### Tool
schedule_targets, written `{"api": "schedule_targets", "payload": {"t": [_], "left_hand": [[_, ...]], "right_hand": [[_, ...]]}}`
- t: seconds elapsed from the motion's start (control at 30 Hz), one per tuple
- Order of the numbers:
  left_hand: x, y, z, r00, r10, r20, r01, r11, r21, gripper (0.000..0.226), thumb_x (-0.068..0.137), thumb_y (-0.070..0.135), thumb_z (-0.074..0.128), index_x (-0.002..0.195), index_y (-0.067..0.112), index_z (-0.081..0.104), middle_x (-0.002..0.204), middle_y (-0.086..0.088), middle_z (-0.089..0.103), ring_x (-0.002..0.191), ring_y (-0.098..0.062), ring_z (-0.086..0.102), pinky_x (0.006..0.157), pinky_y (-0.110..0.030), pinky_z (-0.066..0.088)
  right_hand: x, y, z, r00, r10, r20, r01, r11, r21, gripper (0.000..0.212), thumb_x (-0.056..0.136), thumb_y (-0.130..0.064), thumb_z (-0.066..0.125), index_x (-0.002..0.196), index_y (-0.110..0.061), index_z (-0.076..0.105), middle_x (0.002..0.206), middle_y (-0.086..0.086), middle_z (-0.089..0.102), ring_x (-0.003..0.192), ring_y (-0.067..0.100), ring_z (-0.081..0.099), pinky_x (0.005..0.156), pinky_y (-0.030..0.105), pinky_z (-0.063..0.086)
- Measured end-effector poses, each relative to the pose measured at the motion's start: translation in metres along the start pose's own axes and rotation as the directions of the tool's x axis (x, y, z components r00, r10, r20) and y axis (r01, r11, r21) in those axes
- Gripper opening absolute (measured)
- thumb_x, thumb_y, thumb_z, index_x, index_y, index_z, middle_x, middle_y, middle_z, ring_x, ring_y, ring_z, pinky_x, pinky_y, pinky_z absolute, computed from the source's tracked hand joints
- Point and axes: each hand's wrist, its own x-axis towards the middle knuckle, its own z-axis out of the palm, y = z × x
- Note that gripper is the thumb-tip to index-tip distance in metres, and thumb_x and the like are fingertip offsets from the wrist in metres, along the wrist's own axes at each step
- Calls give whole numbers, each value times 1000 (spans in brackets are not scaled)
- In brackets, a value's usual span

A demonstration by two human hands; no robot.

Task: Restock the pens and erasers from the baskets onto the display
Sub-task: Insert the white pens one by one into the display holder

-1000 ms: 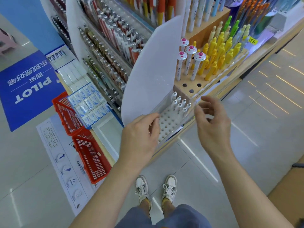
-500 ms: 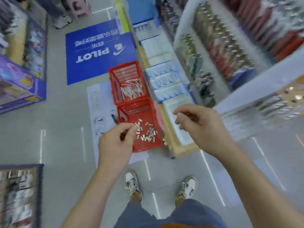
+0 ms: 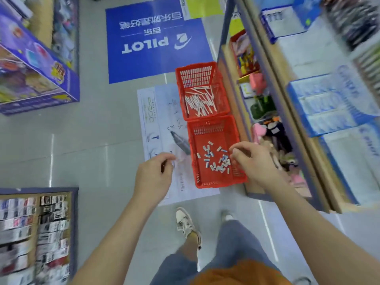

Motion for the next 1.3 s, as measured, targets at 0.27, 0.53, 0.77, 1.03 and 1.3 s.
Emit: {"api": "schedule_targets", "payload": {"t": [0.27, 0.53, 0.77, 1.03, 1.3], "left_hand": [[122, -29, -55, 997, 75, 36, -79, 987, 139, 25, 92, 9, 50, 100, 20, 71, 76, 9, 65, 60, 1, 55, 62, -13, 38], [295, -36, -4, 983, 139, 120, -153, 981, 119, 24, 89, 9, 53, 94, 23, 71, 90, 8, 69, 79, -8, 61, 74, -17, 43], [454, -65, 145, 939, 202, 279, -199, 979, -41, 34, 85, 7, 51, 76, 35, 67, 81, 18, 67, 78, 1, 61, 73, -23, 49], [635, -148, 348, 765, 381, 519, -512, 849, 132, 23, 84, 8, 50, 87, 19, 70, 88, 4, 71, 83, -17, 63, 72, -27, 47], [793, -196, 506, 443, 310, 841, -885, 301, 356, 42, 79, 11, 53, 121, 12, 55, 117, -13, 62, 111, -31, 58, 90, -36, 47]], "right_hand": [[79, -22, 53, 991, 75, -108, -79, 996, -29, 19, 93, -20, 53, 81, -29, 65, 72, -9, 69, 68, 11, 66, 69, 38, 56], [220, -18, 101, 962, 150, -229, -123, 984, 125, 21, 91, -13, 56, 87, -31, 65, 78, -7, 69, 77, 13, 67, 77, 35, 55], [377, 63, 154, 902, 208, -379, -98, 953, 288, 18, 84, -28, 53, 82, -39, 67, 75, -7, 69, 74, 17, 67, 77, 48, 54], [564, 218, 250, 892, 102, -440, -42, 989, 145, 15, 86, -8, 59, 89, -16, 71, 73, -8, 65, 69, 5, 58, 68, 28, 47], [719, 331, 300, 939, 170, -298, -238, 948, -210, 18, 87, -18, 59, 102, -12, 67, 98, 13, 70, 96, 31, 63, 81, 37, 47]]}}
